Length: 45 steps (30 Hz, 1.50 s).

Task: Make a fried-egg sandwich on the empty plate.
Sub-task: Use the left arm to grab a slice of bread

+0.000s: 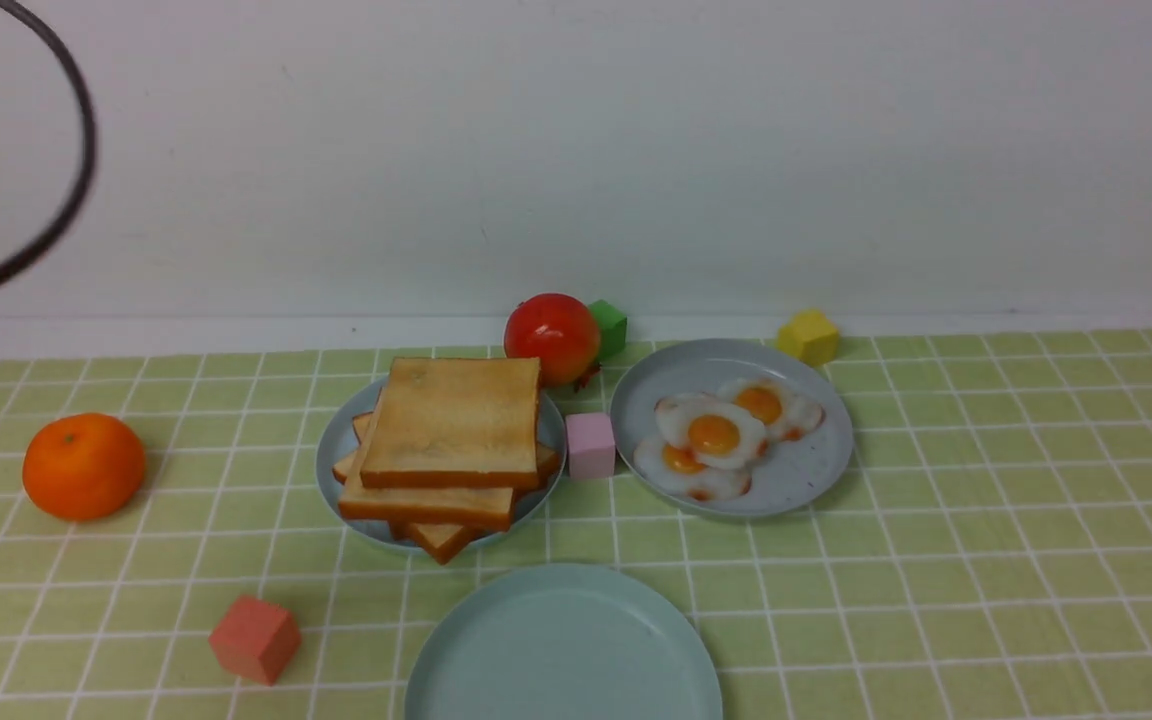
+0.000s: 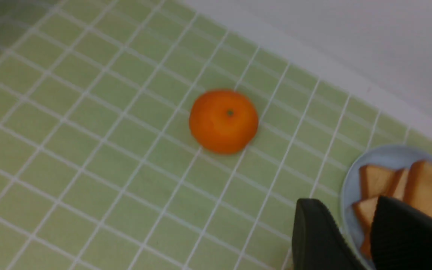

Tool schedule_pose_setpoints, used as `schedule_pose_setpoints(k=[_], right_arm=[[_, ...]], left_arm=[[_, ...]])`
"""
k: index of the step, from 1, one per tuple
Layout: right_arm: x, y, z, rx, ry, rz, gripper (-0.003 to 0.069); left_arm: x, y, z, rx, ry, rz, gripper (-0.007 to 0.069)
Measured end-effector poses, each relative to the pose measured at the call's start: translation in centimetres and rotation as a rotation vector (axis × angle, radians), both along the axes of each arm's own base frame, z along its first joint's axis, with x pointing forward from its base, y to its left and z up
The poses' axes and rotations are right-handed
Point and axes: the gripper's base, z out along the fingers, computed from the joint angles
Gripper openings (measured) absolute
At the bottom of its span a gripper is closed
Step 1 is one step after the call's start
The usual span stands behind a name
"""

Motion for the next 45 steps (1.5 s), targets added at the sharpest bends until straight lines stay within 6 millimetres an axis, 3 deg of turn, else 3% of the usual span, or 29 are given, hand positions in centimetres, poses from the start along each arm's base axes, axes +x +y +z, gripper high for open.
schedule_pose_setpoints(k=[1,2,8,12,16,23,33,37,45], right_arm=[[0.4,0.1,-0.4,0.005,0.022,0.002,0.0241],[1.9,0.7,-2.4,0.036,0.127,0.007,0.0241],[5.7,2.0,-7.9,0.077,0.389,0.012,0.0241],[7.6,2.6,-10.6,0.067,0.482,0.032,0.0241],[8.4,3.0,-11.9,0.075,0.523,0.064,0.0241],[8.6,3.4,-12.0,0.082,0.512,0.103,0.0241],[8.6,3.4,-12.0,0.084,0.513,0.105,0.0241],[8.6,3.4,-12.0,0.086,0.513,0.105,0.0241],[8.8,3.4,-11.9,0.092,0.486,0.095,0.0241]], left_arm=[[0.4,0.0,-0.4,-0.003,0.02,-0.001,0.0237],[2.0,-0.6,-2.6,-0.054,0.112,-0.021,0.0237],[6.2,-3.4,-8.5,-0.271,0.286,-0.209,0.0237],[8.7,-5.1,-10.2,-0.378,0.212,-0.378,0.0237],[11.3,-6.0,-10.8,-0.372,0.117,-0.53,0.0238],[15.0,-6.3,-12.7,-0.308,0.093,-0.647,0.0275],[16.7,-6.5,-15.8,-0.332,0.156,-0.648,0.0298],[17.0,-6.7,-17.5,-0.372,0.187,-0.653,0.026],[16.8,-6.7,-17.3,-0.368,0.195,-0.667,0.0105]])
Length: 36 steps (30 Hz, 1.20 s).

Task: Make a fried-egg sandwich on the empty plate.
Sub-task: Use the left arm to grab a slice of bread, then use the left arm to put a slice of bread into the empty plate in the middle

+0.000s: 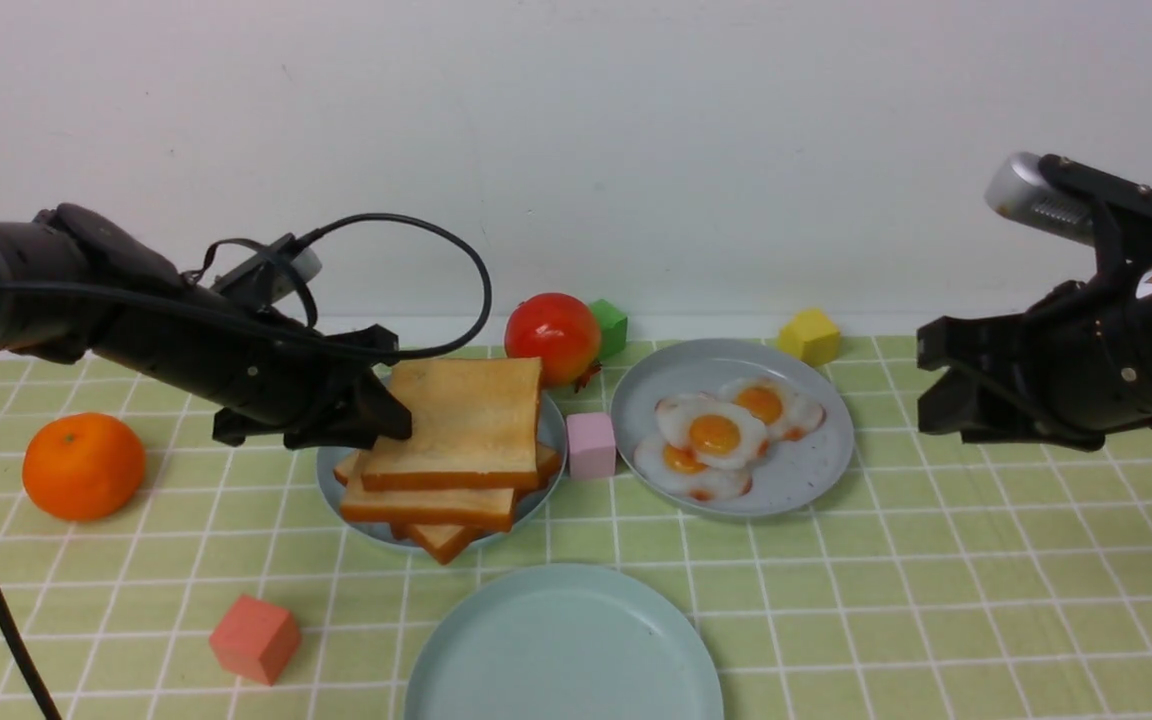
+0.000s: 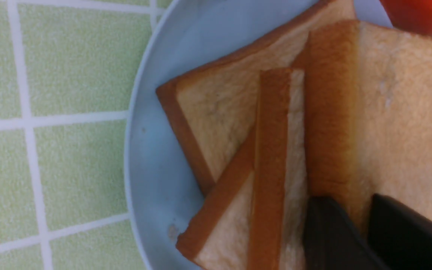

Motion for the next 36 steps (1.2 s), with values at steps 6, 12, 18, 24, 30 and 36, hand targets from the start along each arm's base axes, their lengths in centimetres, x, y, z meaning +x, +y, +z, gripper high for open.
schedule_pose_setpoints(k=[6,12,18,24,30,36], right_arm=[[1.1,0.0,-0.2,0.078,-0.024,-0.128,0.0259],[3.3,0.7,-3.3,0.185,0.049,-0.218,0.0294],[6.6,2.0,-7.9,0.27,0.119,-0.226,0.0317],[9.2,2.9,-11.3,0.343,0.123,-0.238,0.0369],[10.3,3.0,-14.1,0.386,0.131,-0.296,0.0397],[11.0,3.2,-16.1,0.447,0.14,-0.337,0.0398]], left_arm=[[-3.5,-0.4,5.1,-0.038,-0.045,-0.022,0.009],[-10.5,-2.7,6.5,-0.104,-0.056,-0.004,0.009],[-15.2,-5.2,1.7,-0.091,0.049,0.062,0.009],[-15.9,-6.4,-1.7,-0.041,0.115,0.121,0.009],[-15.9,-7.2,-4.4,0.004,0.186,0.12,0.0087],[-15.8,-7.3,-5.1,0.013,0.207,0.13,0.0087]])
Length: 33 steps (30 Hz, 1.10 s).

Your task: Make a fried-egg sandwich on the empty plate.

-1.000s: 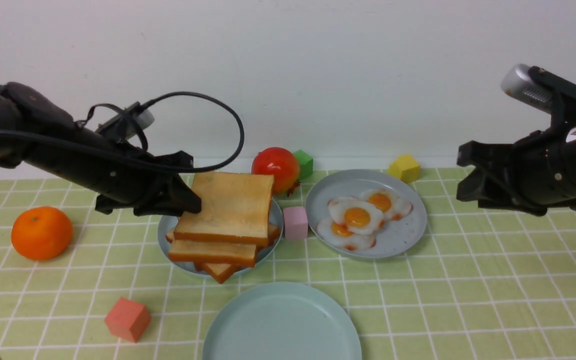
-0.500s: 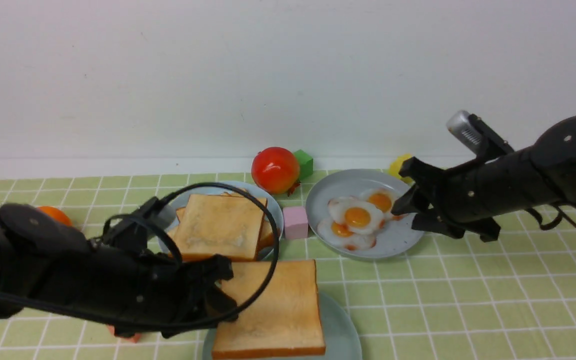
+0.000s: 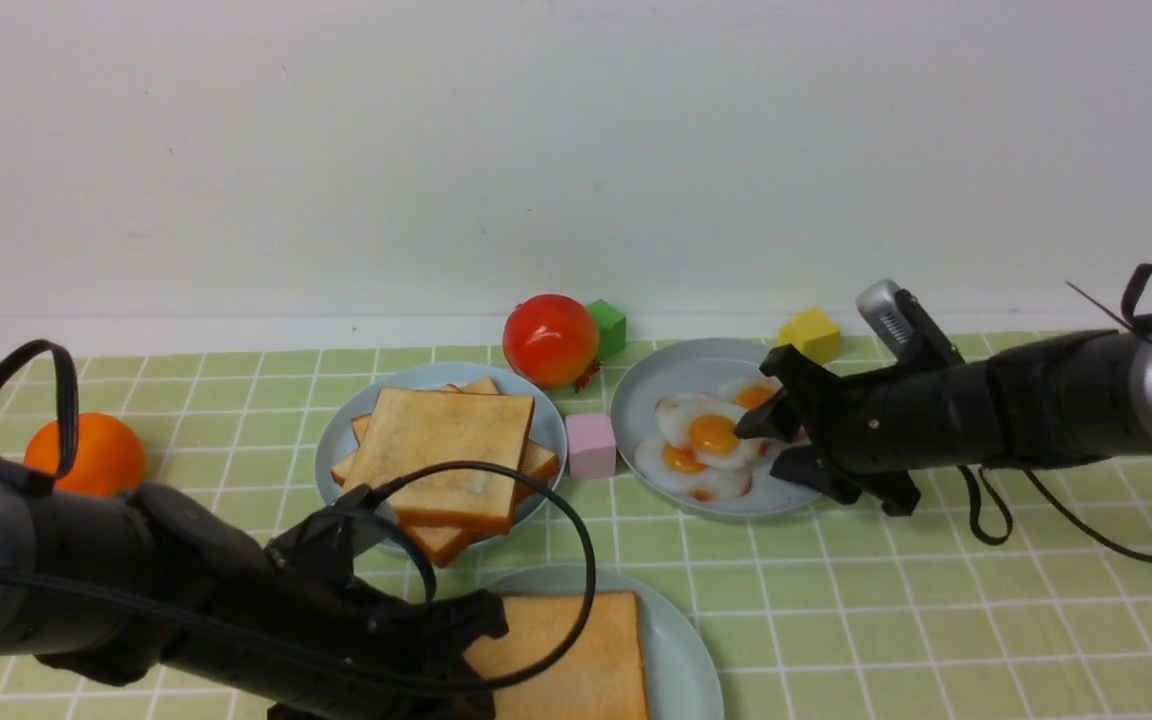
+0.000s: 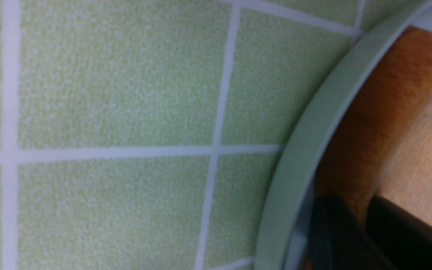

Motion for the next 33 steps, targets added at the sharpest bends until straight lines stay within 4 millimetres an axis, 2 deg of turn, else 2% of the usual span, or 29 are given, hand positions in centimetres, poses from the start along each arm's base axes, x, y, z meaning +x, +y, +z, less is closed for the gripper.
schedule_pose_setpoints(k=[3,5,6,9,10,11,13,15,16,17,18,19,20,22,23,25,28,29,31,33], right_arm=[[0.2,0.1,-0.3,0.019,-0.012,-0.002,0.0391],[0.3,0.2,-0.4,0.004,-0.036,0.03,0.0361],[0.3,0.2,-0.4,0.0,-0.039,0.034,0.0358],[0.3,0.2,-0.7,-0.038,-0.068,0.072,0.0246],[0.3,0.2,-0.7,-0.038,-0.068,0.072,0.0246],[0.3,0.1,-0.7,-0.048,-0.07,0.071,0.0178],[0.3,0.1,-0.7,-0.045,-0.07,0.067,0.0105],[0.3,0.1,-0.1,-0.043,-0.083,0.067,0.0098],[0.3,0.1,0.0,-0.042,-0.085,0.066,0.0097],[0.3,0.1,0.9,-0.04,-0.107,0.067,0.0085],[0.2,0.0,1.6,-0.045,-0.125,0.072,0.0078],[0.2,0.0,1.8,-0.044,-0.13,0.071,0.0078],[-0.1,-0.1,3.6,-0.063,-0.179,0.091,0.0077],[-0.4,-0.2,5.6,-0.073,-0.236,0.129,0.0078],[-1.0,0.0,7.6,-0.064,-0.289,0.171,0.0078],[-1.9,0.5,9.8,-0.037,-0.345,0.252,0.0078],[-4.1,2.2,12.5,0.027,-0.411,0.449,0.0078],[-4.2,2.3,12.6,0.027,-0.414,0.452,0.0078],[-5.8,4.3,13.0,0.072,-0.409,0.594,0.0078],[-7.1,6.1,12.4,0.08,-0.384,0.69,0.0078]], left_arm=[[0.0,0.0,0.1,0.002,-0.005,-0.003,0.0104],[0.0,0.0,0.3,-0.003,-0.006,-0.001,0.0162],[0.0,0.0,0.4,-0.004,-0.005,0.0,0.0169],[-0.3,0.1,1.8,-0.023,-0.042,0.002,0.0294],[-0.3,0.1,1.8,-0.023,-0.041,0.001,0.0301],[-0.4,0.1,2.9,-0.031,-0.079,-0.01,0.0347],[-1.0,0.2,5.0,-0.055,-0.142,-0.042,0.0407],[-1.6,0.2,6.7,-0.074,-0.188,-0.082,0.0433],[-1.6,0.2,6.9,-0.076,-0.194,-0.087,0.0435],[-2.3,0.4,9.1,-0.09,-0.261,-0.13,0.0444],[-2.7,0.5,10.3,-0.089,-0.302,-0.155,0.0447],[-2.7,0.5,10.4,-0.086,-0.303,-0.158,0.0447],[-3.2,0.9,12.3,-0.065,-0.374,-0.189,0.0449],[-3.4,1.5,13.9,-0.048,-0.416,-0.18,0.0449],[-3.2,2.3,14.6,-0.021,-0.426,-0.152,0.0449],[-2.6,3.5,15.2,-0.005,-0.417,-0.081,0.0449],[-0.5,6.2,15.4,0.031,-0.374,0.072,0.0449],[-0.4,6.3,15.4,0.032,-0.37,0.081,0.0449],[1.4,7.7,15.0,0.043,-0.341,0.149,0.0449],[3.3,8.4,14.5,0.05,-0.317,0.18,0.0449]])
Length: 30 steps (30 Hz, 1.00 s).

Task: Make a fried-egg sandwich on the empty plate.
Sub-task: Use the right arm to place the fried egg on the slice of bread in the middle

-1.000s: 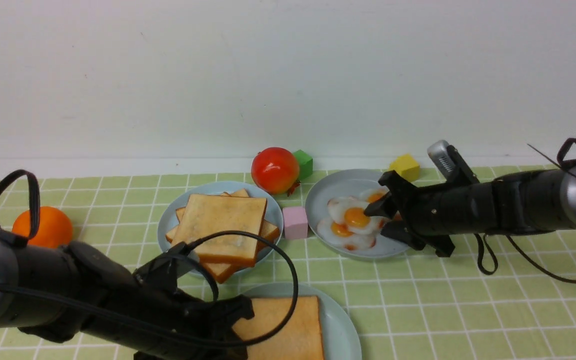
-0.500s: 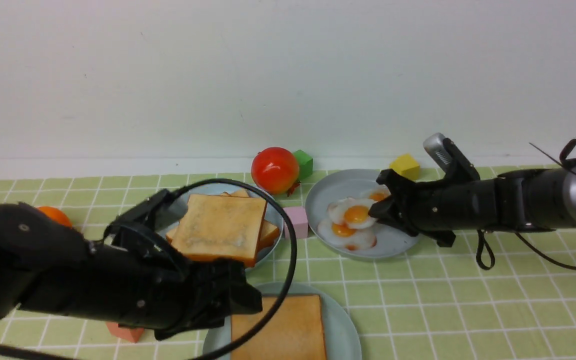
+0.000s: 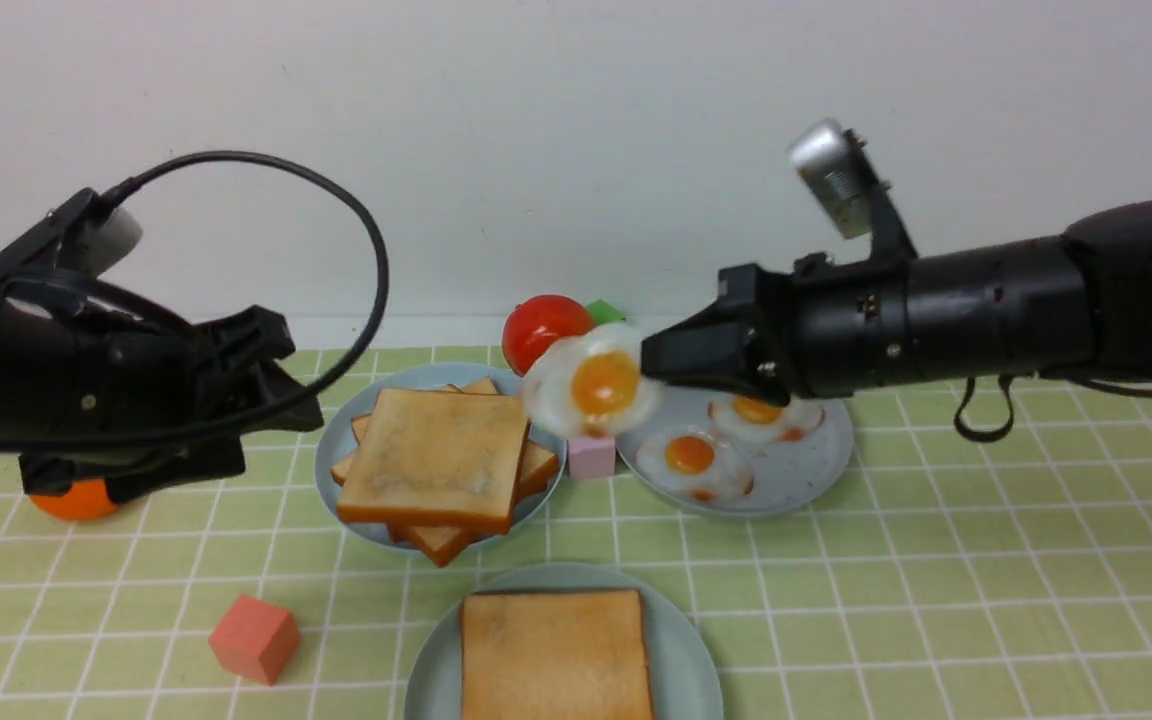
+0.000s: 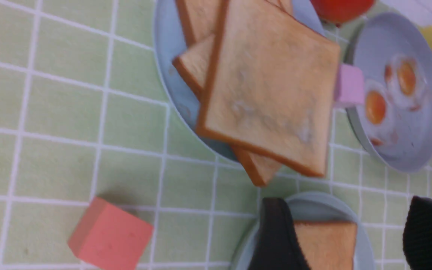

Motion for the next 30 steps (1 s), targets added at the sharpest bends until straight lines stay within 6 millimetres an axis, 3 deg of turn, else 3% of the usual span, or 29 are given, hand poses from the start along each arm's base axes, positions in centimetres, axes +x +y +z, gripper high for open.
schedule_pose_setpoints(k=[5,13,18,24,30], right_arm=[[-2.8,3.1,-2.7,-0.092,0.039,0.094,0.0083],[-4.2,3.2,-6.0,-0.159,0.127,0.076,0.0151],[-4.2,3.1,-7.9,-0.177,0.21,0.057,0.0293],[-4.5,2.7,-8.6,-0.266,0.208,0.099,0.0495],[-4.7,2.4,-8.9,-0.329,0.194,0.138,0.0554]], left_arm=[[3.6,-0.1,-2.4,0.003,0.063,-0.014,0.0449],[7.0,-0.7,-5.7,-0.03,0.101,-0.036,0.0449],[8.1,-1.2,-8.0,-0.071,0.113,-0.068,0.0449],[8.8,-1.6,-9.5,-0.098,0.101,-0.106,0.0447],[9.1,-1.7,-10.3,-0.107,0.105,-0.11,0.0377]])
